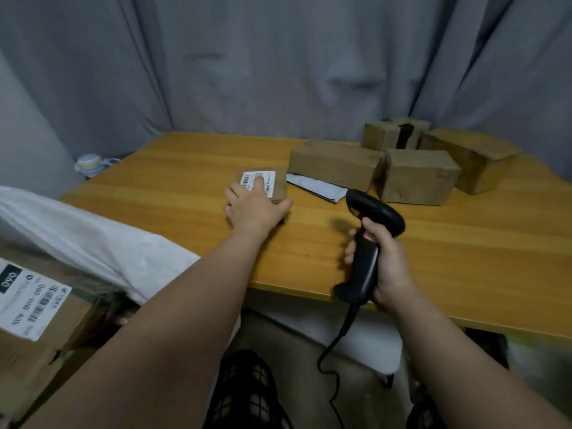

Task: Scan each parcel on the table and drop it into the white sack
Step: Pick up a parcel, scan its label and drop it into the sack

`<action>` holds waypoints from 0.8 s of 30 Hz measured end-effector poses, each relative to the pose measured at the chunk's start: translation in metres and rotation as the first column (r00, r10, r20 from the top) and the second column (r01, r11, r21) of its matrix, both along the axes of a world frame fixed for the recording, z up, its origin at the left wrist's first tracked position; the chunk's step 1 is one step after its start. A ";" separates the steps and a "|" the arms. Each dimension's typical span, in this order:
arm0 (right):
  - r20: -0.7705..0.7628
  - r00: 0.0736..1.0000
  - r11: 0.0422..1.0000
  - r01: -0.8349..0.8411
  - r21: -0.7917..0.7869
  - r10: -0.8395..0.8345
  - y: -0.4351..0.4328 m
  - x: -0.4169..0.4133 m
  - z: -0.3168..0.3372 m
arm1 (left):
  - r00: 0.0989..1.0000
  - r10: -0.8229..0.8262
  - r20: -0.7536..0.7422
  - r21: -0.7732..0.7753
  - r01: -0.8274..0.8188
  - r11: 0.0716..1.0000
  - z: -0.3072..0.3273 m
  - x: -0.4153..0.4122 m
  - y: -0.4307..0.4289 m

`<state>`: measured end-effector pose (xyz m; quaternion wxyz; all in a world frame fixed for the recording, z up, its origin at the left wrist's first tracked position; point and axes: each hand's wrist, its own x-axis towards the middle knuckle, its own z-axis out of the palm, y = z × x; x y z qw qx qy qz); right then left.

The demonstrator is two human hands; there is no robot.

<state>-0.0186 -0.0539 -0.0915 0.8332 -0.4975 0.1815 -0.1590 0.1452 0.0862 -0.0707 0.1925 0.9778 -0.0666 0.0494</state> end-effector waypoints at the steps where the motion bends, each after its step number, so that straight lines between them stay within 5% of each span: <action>1: 0.004 1.000 1.000 0.012 0.009 -0.012 -0.002 0.001 -0.001 | 1.000 0.002 0.021 0.010 -0.002 1.000 -0.003 0.000 -0.001; 5: 0.023 0.996 0.996 0.085 0.029 -0.086 -0.003 0.006 -0.004 | 0.966 -0.246 0.078 -0.057 0.250 0.966 -0.009 -0.019 0.011; 9: 0.030 0.995 0.995 0.092 0.026 -0.092 -0.002 0.005 -0.005 | 0.806 -0.591 0.013 -0.107 0.589 0.801 -0.003 -0.037 0.042; 13: 0.046 0.983 0.984 0.180 -0.008 -0.180 0.005 0.004 -0.005 | 0.919 -0.393 0.020 -0.458 0.358 0.814 0.002 -0.046 0.049; 16: 0.061 0.983 0.984 0.175 -0.037 -0.173 0.011 0.002 -0.003 | 0.933 -0.216 -0.287 -0.573 0.014 0.819 0.005 -0.055 0.040; 18: 0.081 0.990 0.991 0.117 -0.062 -0.112 0.014 0.001 -0.002 | 0.872 -0.282 -0.399 -0.582 -0.003 0.813 0.003 -0.062 0.035; 24: 0.162 0.983 0.995 0.092 -0.045 -0.084 0.011 -0.005 -0.006 | 0.907 -0.385 -0.172 -0.735 0.142 0.663 0.000 -0.072 0.040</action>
